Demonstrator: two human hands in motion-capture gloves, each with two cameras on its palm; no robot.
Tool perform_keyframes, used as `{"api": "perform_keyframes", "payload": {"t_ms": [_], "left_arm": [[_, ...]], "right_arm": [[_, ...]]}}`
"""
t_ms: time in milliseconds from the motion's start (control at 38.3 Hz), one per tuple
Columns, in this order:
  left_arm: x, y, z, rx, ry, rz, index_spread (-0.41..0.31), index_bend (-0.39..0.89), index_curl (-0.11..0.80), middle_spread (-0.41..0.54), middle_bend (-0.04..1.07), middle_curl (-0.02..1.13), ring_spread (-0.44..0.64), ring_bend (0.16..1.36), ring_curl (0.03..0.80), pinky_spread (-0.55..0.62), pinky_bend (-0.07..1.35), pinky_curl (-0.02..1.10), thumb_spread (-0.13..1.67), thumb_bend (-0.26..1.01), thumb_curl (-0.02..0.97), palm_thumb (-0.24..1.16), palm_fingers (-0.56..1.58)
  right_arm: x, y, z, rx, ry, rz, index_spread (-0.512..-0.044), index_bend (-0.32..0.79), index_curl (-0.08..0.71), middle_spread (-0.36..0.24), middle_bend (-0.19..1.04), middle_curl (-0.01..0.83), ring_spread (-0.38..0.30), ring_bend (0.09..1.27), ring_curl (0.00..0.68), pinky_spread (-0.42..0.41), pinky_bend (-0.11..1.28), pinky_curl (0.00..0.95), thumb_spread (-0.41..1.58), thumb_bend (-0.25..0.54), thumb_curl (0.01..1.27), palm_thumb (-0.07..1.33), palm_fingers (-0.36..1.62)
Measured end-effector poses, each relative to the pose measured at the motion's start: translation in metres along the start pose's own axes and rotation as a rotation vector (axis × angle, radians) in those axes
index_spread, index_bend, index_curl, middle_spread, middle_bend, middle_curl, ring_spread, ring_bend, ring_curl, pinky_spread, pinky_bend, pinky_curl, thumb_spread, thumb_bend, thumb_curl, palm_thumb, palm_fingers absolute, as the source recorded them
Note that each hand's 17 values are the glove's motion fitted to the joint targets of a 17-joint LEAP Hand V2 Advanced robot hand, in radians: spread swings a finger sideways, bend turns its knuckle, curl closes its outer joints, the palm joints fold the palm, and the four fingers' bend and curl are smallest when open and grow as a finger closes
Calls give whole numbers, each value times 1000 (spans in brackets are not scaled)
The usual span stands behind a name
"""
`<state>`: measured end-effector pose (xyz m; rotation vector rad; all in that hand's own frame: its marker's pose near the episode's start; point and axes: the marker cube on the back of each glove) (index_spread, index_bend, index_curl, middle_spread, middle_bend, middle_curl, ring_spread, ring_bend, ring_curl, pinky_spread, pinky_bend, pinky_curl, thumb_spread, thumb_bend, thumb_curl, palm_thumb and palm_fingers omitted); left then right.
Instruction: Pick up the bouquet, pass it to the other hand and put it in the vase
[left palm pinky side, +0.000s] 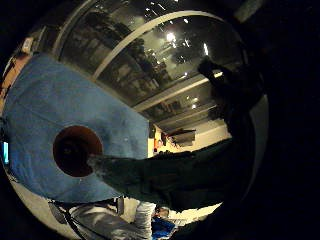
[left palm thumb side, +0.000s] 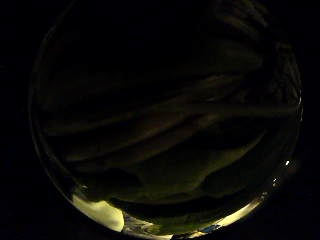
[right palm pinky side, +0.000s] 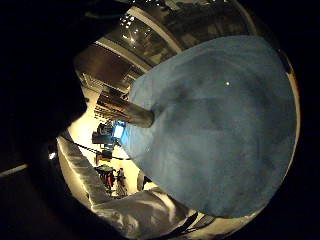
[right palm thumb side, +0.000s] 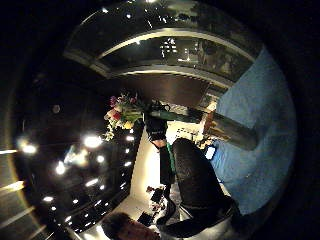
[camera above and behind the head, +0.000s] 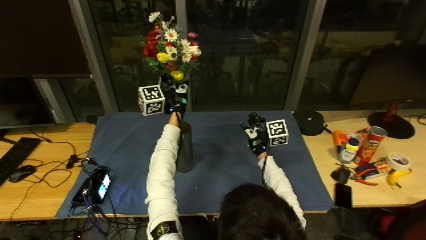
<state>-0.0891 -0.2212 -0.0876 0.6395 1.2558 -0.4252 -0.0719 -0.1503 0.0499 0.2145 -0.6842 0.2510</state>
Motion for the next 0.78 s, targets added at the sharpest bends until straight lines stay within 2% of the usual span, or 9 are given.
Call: {"api": "perform_keyframes", "payload": {"t_ms": [130, 157, 183, 209, 261, 287, 443, 652, 783], "left_arm": [[-72, 8, -6, -192, -116, -50, -264, 235, 566, -286, 536, 557, -333, 542, 486, -320, 468, 475, 235, -65, 770, 901, 1229], [-98, 16, -10, -272, -159, -79, -240, 130, 538, -277, 493, 549, -327, 557, 489, -323, 498, 482, 373, -119, 736, 794, 1090], [-127, 26, -14, -350, -201, -114, -175, -54, 480, -251, 482, 552, -297, 566, 489, -292, 471, 471, 489, -151, 696, 690, 813], [-159, 36, -20, -414, -236, -153, -100, -120, 452, -196, 465, 570, -231, 555, 512, -204, 421, 481, 532, -139, 671, 652, 410], [-218, 57, -32, -494, -278, -230, -2, -48, 444, -15, 355, 606, -43, 567, 596, 9, 450, 559, 601, -132, 627, 562, -191], [-238, 68, -38, -514, -288, -259, 33, -13, 425, 62, 290, 591, 22, 563, 586, 67, 459, 555, 631, -118, 609, 537, -272], [-241, 143, -74, -555, -332, -263, 148, 12, 299, 277, 162, 392, 263, 508, 410, 291, 382, 404, 761, -42, 548, 541, -179], [-260, 151, -74, -502, -373, -62, 201, 41, 217, 393, 172, 354, 422, 529, 368, 433, 383, 367, 859, -36, 482, 531, -176], [-287, 153, -63, -396, -376, -164, 214, 45, 181, 416, 178, 344, 457, 549, 362, 460, 386, 361, 883, -41, 450, 511, -153]], "right_arm": [[-22, 35, 4, -278, -245, -90, -325, 123, 201, 16, 216, 360, 103, 498, 314, 244, 649, 350, 1073, -27, 408, 437, 118], [-24, 44, 3, -335, -286, -125, -325, 127, 204, 16, 215, 360, 103, 497, 313, 243, 643, 347, 1073, -27, 406, 437, 119], [-22, 51, 2, -374, -300, -160, -324, 136, 207, 15, 211, 358, 103, 493, 311, 243, 638, 346, 1074, -26, 405, 437, 124], [-15, 55, 2, -385, -278, -190, -322, 144, 210, 15, 207, 357, 102, 488, 310, 243, 634, 344, 1077, -25, 403, 439, 130], [5, 56, 3, -340, -155, -214, -319, 160, 220, 14, 202, 356, 99, 479, 306, 242, 613, 338, 1079, -25, 400, 439, 140], [15, 57, 2, -314, -92, -212, -318, 174, 227, 14, 203, 355, 96, 466, 301, 241, 597, 334, 1081, -27, 397, 436, 143], [56, 73, -16, -344, -30, -191, -314, 170, 249, 13, 195, 353, 97, 429, 291, 240, 552, 325, 1088, -24, 387, 439, 146], [87, 73, -31, -351, -57, -156, -313, 169, 268, 12, 184, 342, 95, 402, 283, 239, 517, 321, 1101, -16, 381, 460, 168], [103, 66, -30, -315, -12, -100, -312, 163, 277, 12, 181, 336, 91, 390, 281, 239, 504, 322, 1109, -19, 378, 467, 176]]}}
